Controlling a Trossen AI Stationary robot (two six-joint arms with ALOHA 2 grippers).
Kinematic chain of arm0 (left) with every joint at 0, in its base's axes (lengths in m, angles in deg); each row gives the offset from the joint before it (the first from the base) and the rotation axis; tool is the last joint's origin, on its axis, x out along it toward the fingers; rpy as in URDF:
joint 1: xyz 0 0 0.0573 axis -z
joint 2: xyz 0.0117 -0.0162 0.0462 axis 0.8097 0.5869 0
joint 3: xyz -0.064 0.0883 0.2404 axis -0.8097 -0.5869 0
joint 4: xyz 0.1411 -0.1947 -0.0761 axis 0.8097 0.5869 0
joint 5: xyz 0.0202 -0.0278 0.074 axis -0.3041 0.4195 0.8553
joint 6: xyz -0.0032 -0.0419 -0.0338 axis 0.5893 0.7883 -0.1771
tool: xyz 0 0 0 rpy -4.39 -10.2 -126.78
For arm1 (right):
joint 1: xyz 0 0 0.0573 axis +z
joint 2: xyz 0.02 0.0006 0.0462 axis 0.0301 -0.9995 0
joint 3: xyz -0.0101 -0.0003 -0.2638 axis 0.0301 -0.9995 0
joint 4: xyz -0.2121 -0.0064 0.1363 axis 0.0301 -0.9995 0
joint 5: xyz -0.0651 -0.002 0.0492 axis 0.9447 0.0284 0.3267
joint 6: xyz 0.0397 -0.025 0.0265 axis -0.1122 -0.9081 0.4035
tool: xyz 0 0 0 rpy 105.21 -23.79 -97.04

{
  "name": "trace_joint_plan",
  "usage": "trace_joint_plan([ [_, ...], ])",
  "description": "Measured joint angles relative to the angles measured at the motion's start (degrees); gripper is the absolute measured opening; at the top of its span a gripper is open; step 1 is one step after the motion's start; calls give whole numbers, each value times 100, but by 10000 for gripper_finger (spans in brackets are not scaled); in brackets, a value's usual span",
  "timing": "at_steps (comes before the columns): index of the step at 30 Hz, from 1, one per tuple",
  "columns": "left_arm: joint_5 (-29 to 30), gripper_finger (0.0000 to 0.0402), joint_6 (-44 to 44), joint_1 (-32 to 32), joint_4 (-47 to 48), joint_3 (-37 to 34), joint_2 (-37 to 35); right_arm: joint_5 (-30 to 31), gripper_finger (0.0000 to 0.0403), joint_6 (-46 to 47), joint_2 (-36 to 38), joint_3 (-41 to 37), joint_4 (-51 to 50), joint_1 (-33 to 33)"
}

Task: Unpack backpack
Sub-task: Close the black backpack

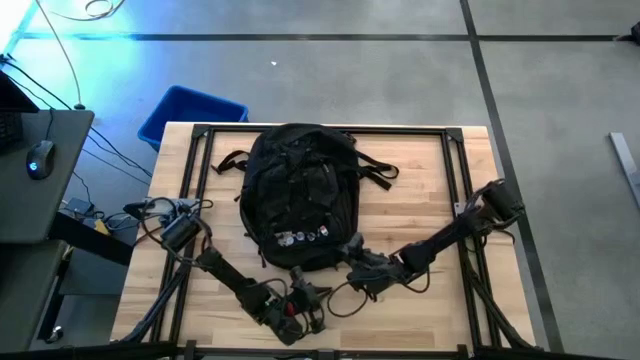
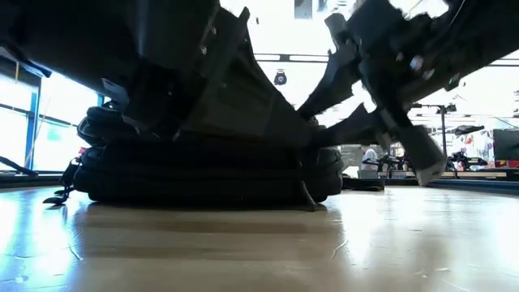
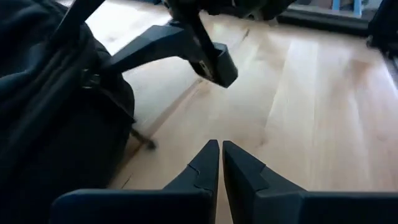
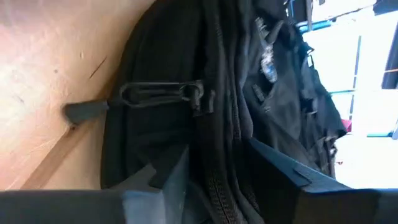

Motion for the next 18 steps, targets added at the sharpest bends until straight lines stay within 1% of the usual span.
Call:
trace_joint_plan([
  [3, -91, 19, 330, -61, 468, 0, 0, 59, 84, 278, -171, 0, 64, -26],
  [6, -78, 46, 873, -88, 1078, 2, 0, 233, 25, 602, -222, 4, 66, -11],
  [7, -62, 57, 1090, -97, 1307, 2, 0, 329, 14, 678, -217, 4, 58, 20],
  [9, -38, 79, 1489, -116, 1687, 0, 1, 479, 13, 702, -183, 18, 38, 78],
  [11, 107, 102, 1723, -136, 1822, 0, 0, 611, 13, 693, -173, 141, 8, 156],
  [18, 577, 172, 1756, -196, 1810, 0, 1, 581, 5, 592, -167, 647, -226, 314],
])
